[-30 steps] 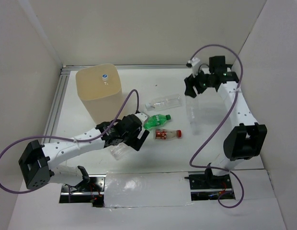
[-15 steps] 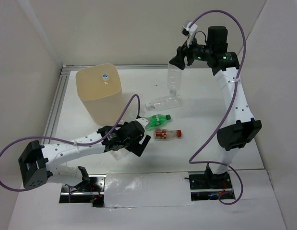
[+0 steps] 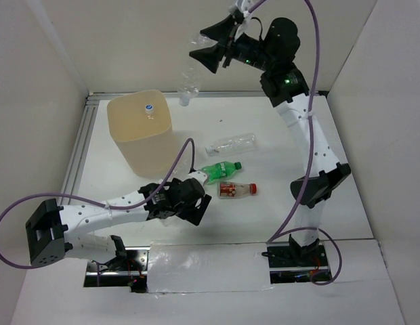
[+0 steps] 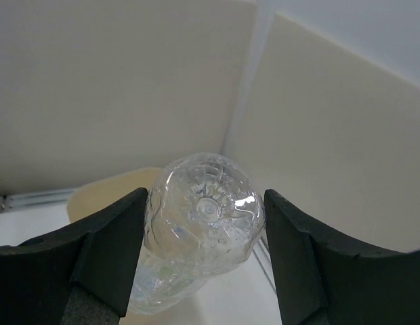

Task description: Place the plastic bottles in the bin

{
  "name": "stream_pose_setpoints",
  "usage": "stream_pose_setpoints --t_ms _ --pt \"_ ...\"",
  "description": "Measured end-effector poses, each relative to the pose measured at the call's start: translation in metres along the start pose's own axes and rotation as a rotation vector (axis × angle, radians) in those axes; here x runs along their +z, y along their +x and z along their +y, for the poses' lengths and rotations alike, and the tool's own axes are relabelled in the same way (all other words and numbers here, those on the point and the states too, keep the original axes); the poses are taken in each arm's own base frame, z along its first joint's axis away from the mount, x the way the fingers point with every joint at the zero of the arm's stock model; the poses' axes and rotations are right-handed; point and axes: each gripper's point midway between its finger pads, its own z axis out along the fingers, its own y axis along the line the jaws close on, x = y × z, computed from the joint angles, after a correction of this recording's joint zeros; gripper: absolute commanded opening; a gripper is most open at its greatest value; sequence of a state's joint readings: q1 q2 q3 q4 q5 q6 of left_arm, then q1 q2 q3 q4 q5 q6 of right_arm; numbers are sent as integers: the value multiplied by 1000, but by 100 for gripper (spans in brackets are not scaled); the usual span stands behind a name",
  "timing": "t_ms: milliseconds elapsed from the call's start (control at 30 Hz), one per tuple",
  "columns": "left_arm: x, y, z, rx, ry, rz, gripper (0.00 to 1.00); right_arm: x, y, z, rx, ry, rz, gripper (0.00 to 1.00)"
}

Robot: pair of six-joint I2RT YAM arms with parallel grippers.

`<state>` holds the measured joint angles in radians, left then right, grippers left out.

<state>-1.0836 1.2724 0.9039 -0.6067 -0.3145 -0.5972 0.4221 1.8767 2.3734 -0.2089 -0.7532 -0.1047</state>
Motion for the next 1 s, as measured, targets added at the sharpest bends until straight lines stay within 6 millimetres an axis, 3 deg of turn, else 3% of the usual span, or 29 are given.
stream_pose_setpoints --t_ms 133,267,333,367,400,433,533,633,733,833,933,1000 --pt "-1 8 6 -25 -20 -4 100 39 11 25 60 -51 -50 29" --pt "-4 9 11 -43 -40 -18 100 79 54 49 138 -92 -26 34" --pt "-6 7 13 -54 -48 -31 100 95 81 60 177 -106 3 49" --pt "-7 6 14 -56 -51 -36 100 100 91 62 189 -104 16 68" --pt "-8 5 15 -58 -55 -41 100 108 108 68 208 -114 38 68" --pt "-9 4 16 -62 -60 -50 100 113 124 71 224 -114 60 84" --pt "-8 3 19 -74 -77 -61 100 119 155 73 248 -108 113 99" --pt "-4 3 24 -66 -115 -60 100 117 165 68 251 -90 138 99" --pt "10 8 30 -28 -166 -28 100 105 154 50 238 -50 138 99" --pt "29 13 40 1 -216 25 100 71 137 12 212 31 149 99" --pt "40 6 62 7 -289 27 100 2 129 -38 197 152 201 99" --pt "45 -2 72 -14 -298 17 100 -56 129 -68 188 248 245 99"
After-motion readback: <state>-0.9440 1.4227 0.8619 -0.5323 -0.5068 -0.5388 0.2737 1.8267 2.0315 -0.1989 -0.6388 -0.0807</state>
